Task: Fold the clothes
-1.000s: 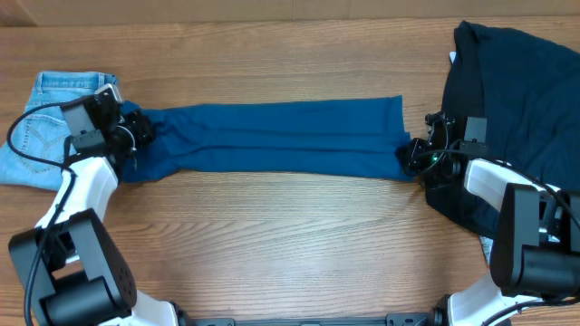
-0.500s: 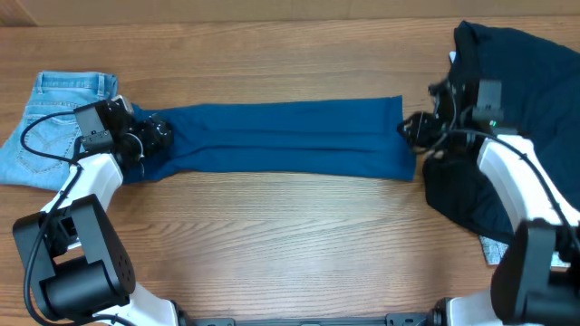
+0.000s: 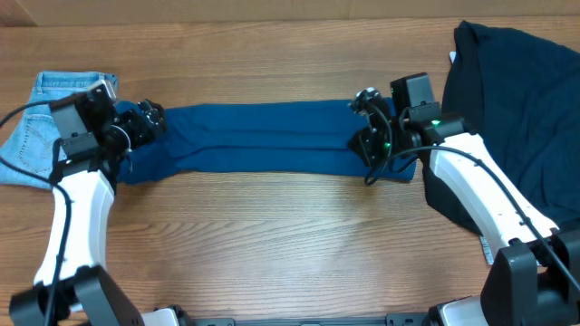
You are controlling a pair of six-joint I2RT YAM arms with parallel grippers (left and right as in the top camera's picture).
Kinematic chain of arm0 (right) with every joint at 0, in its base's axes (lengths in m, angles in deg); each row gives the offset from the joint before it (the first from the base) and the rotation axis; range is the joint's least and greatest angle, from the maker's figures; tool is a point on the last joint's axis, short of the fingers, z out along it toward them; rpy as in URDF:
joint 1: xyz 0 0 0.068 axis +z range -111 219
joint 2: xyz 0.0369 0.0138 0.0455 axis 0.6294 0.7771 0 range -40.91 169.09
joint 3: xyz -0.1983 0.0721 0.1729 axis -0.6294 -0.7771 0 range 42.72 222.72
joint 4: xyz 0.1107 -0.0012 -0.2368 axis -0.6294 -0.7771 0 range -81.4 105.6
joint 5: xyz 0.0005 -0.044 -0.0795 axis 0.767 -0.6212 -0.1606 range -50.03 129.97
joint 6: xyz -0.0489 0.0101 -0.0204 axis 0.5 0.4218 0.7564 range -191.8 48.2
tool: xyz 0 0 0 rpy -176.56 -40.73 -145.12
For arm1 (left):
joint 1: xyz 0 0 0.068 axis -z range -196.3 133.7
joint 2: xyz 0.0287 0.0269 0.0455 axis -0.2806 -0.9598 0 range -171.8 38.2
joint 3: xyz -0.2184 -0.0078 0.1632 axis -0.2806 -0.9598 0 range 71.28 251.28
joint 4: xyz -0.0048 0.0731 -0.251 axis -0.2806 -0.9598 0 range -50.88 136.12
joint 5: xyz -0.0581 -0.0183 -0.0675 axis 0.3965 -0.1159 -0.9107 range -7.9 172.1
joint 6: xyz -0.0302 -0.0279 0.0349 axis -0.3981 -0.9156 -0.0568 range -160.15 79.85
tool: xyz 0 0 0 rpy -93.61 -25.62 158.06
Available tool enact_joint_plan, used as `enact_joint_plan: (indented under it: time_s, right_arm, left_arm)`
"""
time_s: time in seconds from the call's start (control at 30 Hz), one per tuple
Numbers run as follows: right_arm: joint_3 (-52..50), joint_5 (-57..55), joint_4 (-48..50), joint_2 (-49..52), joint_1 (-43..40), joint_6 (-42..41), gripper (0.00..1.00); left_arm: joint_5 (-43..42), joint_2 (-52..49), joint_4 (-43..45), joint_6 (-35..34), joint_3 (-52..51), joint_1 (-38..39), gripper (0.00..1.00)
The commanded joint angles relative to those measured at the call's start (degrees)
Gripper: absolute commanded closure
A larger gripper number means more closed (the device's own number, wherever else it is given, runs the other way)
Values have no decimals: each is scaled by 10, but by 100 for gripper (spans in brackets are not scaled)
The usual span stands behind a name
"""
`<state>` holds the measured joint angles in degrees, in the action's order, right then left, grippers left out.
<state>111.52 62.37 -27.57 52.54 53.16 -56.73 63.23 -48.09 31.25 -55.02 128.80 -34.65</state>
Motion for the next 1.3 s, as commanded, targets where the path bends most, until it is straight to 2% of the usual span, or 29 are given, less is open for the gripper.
enact_joint_plan:
  time_s: [0.0,0.07,0.13,0.2,0.23,0.53,1.07,1.27]
  right_arm:
    - [3,-7,-1,0,19,17,92]
    - [2,-8,0,0,27,21,93]
    - [-1,-10,1,3,36,38,94]
    - [-1,-26,1,16,47,50,96]
    - [-1,-33,1,25,53,52,96]
    - [-1,-75,11,131,98,87,96]
    - [-1,-134,110,145,97,45,96]
    - [-1,-147,134,189,96,38,96]
  left_arm:
    - [-11,30,-40,6,13,4,14]
    - [-23,27,-94,7,12,4,28]
    - [-20,22,-151,7,11,4,65]
    - [-19,12,-191,7,8,4,86]
    - [-19,4,-201,7,4,4,90]
    - [-15,-39,-202,8,-8,4,85]
    - [-14,-44,-205,16,-8,4,85]
    - [-15,-44,-205,16,-8,4,85]
